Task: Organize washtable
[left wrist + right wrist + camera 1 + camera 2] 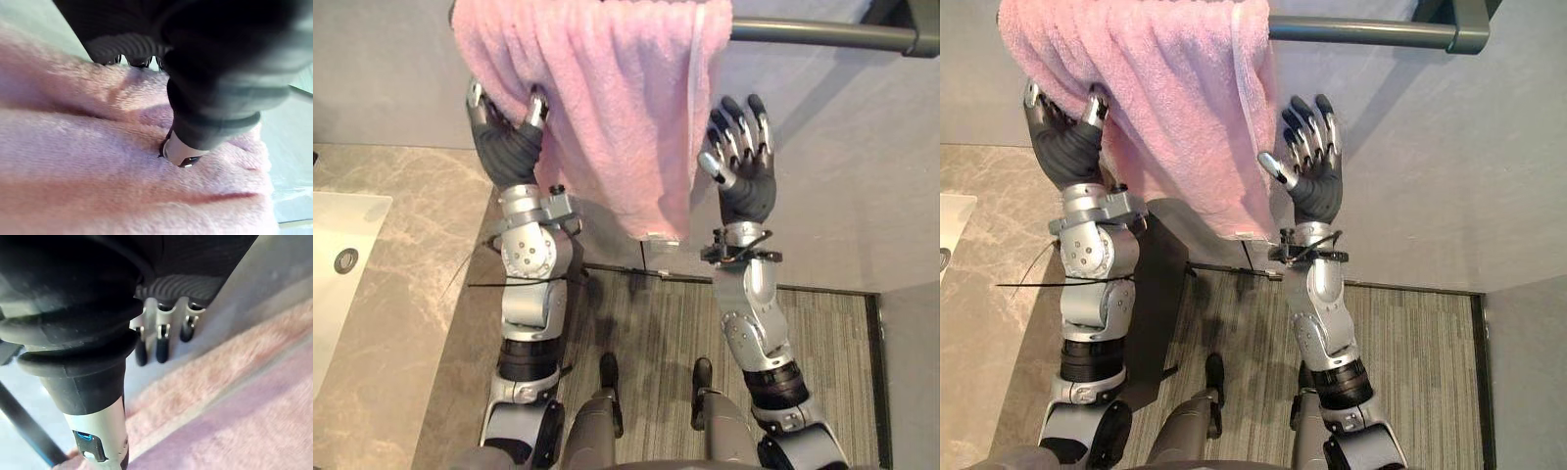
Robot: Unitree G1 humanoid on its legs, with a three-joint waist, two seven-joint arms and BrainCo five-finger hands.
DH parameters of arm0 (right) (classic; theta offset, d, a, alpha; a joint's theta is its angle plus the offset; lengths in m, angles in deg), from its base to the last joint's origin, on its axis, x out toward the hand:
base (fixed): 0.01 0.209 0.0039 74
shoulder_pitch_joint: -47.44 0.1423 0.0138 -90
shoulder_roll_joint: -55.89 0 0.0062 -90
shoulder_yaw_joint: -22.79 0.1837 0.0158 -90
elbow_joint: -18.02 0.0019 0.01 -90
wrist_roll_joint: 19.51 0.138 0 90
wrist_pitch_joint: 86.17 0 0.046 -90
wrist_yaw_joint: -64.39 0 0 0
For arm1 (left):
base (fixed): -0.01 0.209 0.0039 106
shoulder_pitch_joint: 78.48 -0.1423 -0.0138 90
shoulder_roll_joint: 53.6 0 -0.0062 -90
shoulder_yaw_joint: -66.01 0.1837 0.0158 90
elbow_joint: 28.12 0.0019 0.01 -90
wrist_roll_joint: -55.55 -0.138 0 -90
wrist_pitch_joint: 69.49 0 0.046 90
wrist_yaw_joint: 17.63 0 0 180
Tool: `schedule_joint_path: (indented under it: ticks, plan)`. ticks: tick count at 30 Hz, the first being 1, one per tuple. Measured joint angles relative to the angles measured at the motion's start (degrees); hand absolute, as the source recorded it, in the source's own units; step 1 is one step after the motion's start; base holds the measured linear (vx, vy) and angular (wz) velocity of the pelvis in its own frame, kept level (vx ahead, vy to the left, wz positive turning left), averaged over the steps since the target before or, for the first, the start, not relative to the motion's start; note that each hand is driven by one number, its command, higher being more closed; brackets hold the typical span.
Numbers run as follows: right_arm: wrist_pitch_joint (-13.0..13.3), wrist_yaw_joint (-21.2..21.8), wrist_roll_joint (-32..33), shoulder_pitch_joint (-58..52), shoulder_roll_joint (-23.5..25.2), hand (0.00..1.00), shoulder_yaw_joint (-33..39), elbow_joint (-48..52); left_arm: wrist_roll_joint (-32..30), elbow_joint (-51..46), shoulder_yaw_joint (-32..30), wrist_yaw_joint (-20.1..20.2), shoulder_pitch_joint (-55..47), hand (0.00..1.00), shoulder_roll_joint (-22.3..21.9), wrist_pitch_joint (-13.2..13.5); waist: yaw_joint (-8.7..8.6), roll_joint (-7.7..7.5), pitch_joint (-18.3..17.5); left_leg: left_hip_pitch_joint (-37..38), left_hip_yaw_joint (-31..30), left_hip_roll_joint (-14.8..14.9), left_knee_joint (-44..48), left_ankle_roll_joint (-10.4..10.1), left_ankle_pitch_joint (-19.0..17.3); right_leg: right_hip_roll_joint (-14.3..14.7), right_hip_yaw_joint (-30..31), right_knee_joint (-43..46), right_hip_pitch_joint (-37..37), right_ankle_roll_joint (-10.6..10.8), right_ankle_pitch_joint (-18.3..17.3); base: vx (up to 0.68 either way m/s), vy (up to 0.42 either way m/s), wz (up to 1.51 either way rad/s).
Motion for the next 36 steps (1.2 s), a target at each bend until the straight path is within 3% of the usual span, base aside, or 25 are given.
schedule_joint_path:
  ticks: [6,7,15,29,30,36]
  plan:
    - [0.6,3.2,3.8,11.1,-0.9,0.00,-1.4,-0.4,0.0,0.0,0.2,0.2,0.4,1.00,-0.6,0.1,0.33,0.07,0.0,2.1,0.0,-0.1,-2.1,0.0,1.5,0.0,-0.2,0.0,1.2,0.0,0.0,0.01,-0.003,0.01]
    - [0.6,3.4,4.1,12.0,-0.9,1.00,-1.4,-0.5,0.1,0.0,0.4,0.3,0.3,1.00,-0.8,0.1,0.38,0.07,0.0,2.7,0.0,-0.1,-2.2,0.0,1.5,0.0,-0.3,0.0,1.7,0.0,0.0,0.03,-0.008,0.02]
    - [0.6,4.3,8.3,13.5,-3.7,1.00,0.8,-2.9,0.6,0.0,0.6,1.5,-0.5,1.00,-1.0,0.7,0.38,0.07,0.0,5.9,-0.1,-0.5,-6.2,0.1,3.1,-0.2,-1.1,-1.0,3.9,0.0,0.0,0.00,0.001,0.02]
    - [0.4,6.9,8.5,14.5,-6.2,1.00,6.0,-4.4,0.5,0.0,0.6,2.8,-1.5,1.00,-0.9,0.8,0.44,0.01,0.0,8.3,-0.3,-0.6,-8.1,0.1,3.8,-0.1,-1.4,-2.8,6.4,0.2,0.2,0.02,0.002,0.01]
    - [0.3,7.0,8.5,13.8,-6.0,0.00,6.1,-3.9,0.5,0.0,0.5,3.2,-1.7,1.00,-0.9,0.9,0.45,-0.02,0.0,8.3,-0.2,-0.6,-8.1,0.1,3.8,-0.1,-1.4,-2.9,6.5,0.3,0.2,0.03,0.005,0.00]
    - [1.7,10.6,6.0,6.3,-5.8,0.00,8.1,-0.4,0.5,0.0,0.2,3.8,-3.2,1.00,-0.9,1.4,0.23,-0.31,-0.1,8.5,0.4,-0.6,-8.2,0.1,3.8,0.0,-1.2,-3.1,6.5,0.3,0.2,0.04,-0.004,-0.03]
